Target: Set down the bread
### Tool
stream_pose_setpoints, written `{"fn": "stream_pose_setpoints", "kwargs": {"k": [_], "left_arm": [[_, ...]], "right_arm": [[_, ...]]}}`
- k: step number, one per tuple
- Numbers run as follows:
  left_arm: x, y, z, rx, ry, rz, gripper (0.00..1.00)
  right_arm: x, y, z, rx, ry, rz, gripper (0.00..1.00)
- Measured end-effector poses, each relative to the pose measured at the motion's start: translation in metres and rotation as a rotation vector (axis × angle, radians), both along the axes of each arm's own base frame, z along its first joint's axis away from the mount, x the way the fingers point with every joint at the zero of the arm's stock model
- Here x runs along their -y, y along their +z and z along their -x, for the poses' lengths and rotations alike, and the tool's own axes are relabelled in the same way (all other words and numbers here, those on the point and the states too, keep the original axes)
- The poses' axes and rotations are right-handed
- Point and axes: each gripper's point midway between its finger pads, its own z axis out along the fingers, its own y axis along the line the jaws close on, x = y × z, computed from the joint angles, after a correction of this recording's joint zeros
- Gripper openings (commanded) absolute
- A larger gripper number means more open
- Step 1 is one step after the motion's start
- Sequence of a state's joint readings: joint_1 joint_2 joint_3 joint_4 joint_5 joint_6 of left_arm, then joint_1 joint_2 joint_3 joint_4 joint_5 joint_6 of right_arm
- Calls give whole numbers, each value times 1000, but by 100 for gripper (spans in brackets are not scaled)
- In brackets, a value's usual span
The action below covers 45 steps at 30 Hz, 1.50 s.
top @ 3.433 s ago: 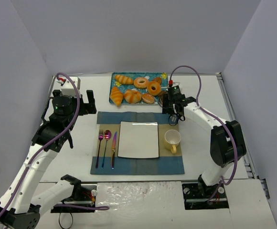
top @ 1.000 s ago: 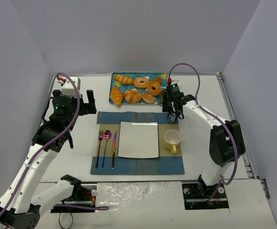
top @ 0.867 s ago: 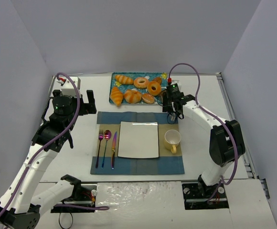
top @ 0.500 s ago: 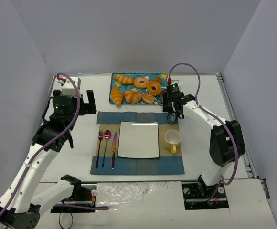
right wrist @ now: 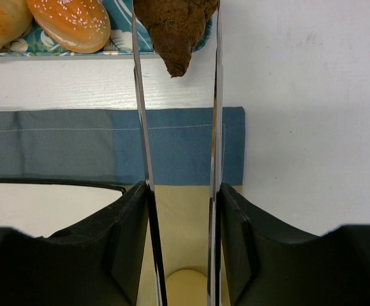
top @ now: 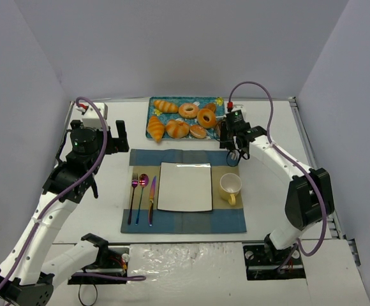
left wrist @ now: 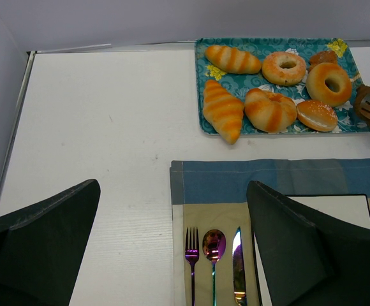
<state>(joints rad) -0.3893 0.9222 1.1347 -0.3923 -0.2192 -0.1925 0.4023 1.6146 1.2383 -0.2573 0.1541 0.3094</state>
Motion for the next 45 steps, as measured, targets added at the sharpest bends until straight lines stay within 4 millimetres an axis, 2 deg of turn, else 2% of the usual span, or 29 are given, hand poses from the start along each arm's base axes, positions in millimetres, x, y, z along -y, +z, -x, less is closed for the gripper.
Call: {"fn": "stream_pose_setpoints", "kwargs": {"k": [5, 11, 18, 23, 26, 31, 36, 45], "left_arm": [[1, 0, 0, 0, -2, -1, 97], [1, 0, 0, 0, -4, -2, 97], [1, 0, 0, 0, -4, -2, 97], [1, 0, 0, 0, -4, -3, 97], [1, 0, 0, 0, -5, -3, 97], [1, 0, 0, 0, -5, -2, 97], [1, 0, 0, 0, -5, -2, 97], [1, 0, 0, 0, -4, -3, 97]], "right_arm": [[0, 10, 5, 7, 9, -15, 0], [-13, 37, 19, 38, 67, -90, 0], [-48, 70, 46, 70, 206, -202, 0], [-82, 78, 73, 62, 319, -249, 0], [-103, 76, 94, 42, 391, -259, 0], [-123, 60, 121, -5, 461, -244, 0], [-126, 34, 142, -59, 475, -198, 0], [-134, 16, 167, -82, 500, -143, 0]]}}
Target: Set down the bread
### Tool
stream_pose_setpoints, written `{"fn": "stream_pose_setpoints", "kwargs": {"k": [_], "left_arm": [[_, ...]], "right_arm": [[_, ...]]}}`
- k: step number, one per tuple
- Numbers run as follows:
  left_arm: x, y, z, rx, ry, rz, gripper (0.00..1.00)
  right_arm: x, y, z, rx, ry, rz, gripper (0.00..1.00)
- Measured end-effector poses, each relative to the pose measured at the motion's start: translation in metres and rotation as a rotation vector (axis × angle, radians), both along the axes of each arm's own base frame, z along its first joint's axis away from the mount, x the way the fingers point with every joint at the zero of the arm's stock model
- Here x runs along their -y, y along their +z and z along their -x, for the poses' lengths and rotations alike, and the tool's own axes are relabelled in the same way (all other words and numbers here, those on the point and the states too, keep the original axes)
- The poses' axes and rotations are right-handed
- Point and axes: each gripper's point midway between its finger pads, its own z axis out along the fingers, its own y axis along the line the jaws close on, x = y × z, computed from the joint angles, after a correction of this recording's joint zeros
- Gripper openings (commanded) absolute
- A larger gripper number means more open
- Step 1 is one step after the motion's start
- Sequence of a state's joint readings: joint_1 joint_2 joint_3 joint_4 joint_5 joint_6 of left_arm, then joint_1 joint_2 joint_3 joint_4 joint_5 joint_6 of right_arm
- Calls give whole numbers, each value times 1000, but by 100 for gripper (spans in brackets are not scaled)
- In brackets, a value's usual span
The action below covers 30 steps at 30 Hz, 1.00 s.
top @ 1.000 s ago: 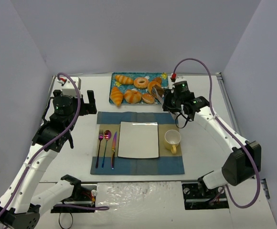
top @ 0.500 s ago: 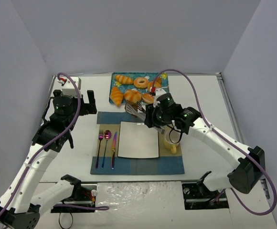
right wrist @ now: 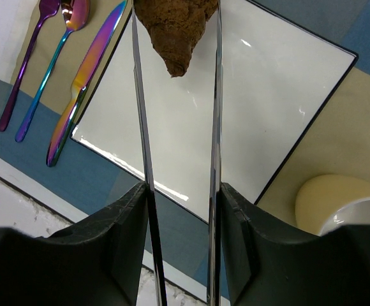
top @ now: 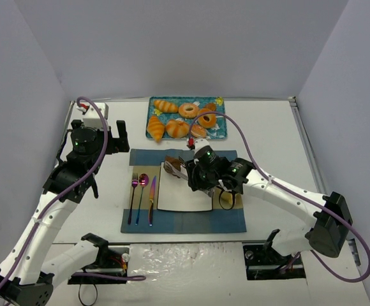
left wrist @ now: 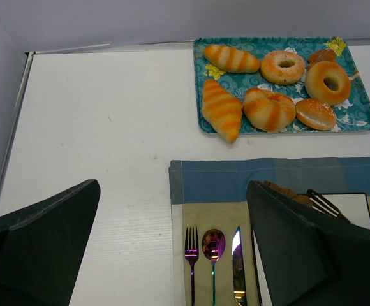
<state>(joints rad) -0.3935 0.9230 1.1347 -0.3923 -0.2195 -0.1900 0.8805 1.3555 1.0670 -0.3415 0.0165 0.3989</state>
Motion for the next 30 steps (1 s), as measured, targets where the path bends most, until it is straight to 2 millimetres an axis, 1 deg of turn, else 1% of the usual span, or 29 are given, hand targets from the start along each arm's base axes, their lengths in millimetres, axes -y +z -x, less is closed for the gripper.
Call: {"fn": "stream_pose_setpoints", "kwargs": {"k": [7, 15, 30], "left_arm": [[0, 0, 0, 0, 0, 0, 97], [1, 0, 0, -1, -2, -2, 97], [1, -3, -2, -8, 2, -6, 97]], "right_arm": [[-5, -8, 9, -2, 8, 23, 2], [-3, -24, 15, -18, 8, 66, 5], [-5, -26, 19, -14, 4, 68, 5]]}}
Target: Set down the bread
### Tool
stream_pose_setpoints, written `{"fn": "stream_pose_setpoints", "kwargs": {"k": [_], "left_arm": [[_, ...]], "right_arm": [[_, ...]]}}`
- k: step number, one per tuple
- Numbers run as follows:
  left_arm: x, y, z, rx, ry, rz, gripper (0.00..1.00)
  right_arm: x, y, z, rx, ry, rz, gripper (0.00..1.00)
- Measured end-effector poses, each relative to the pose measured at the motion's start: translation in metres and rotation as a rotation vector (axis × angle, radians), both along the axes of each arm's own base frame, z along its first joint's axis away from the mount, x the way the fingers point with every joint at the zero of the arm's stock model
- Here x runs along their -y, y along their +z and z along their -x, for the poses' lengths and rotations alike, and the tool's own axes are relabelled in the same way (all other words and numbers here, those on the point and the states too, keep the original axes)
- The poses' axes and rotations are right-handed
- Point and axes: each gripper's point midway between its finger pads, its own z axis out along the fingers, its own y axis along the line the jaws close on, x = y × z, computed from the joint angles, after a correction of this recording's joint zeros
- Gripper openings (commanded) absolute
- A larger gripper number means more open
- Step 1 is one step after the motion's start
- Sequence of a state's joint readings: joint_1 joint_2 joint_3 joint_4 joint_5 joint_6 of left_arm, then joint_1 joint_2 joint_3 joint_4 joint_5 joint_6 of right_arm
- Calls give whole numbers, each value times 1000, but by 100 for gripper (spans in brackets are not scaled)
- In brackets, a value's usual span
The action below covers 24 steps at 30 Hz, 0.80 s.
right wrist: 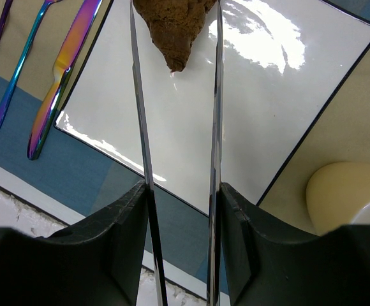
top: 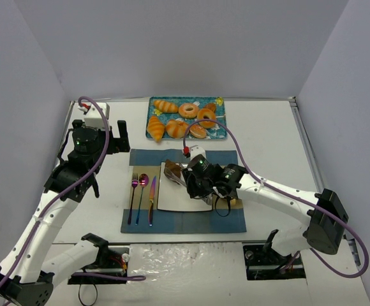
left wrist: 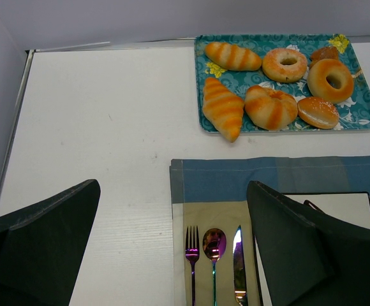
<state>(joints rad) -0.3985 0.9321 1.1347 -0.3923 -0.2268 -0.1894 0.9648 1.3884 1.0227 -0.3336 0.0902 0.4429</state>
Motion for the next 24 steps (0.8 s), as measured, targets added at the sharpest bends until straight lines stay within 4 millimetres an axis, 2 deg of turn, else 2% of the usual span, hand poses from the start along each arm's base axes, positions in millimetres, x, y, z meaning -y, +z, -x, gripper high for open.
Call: {"fn": "stream_pose_setpoints", "kwargs": {"k": [17, 24], "left_arm": [[0, 0, 0, 0, 0, 0, 97], [0, 0, 0, 0, 3, -1, 97]], "right_arm": [[-3, 0, 5, 2, 10, 1, 12], [-4, 0, 5, 3, 10, 1, 19]]}}
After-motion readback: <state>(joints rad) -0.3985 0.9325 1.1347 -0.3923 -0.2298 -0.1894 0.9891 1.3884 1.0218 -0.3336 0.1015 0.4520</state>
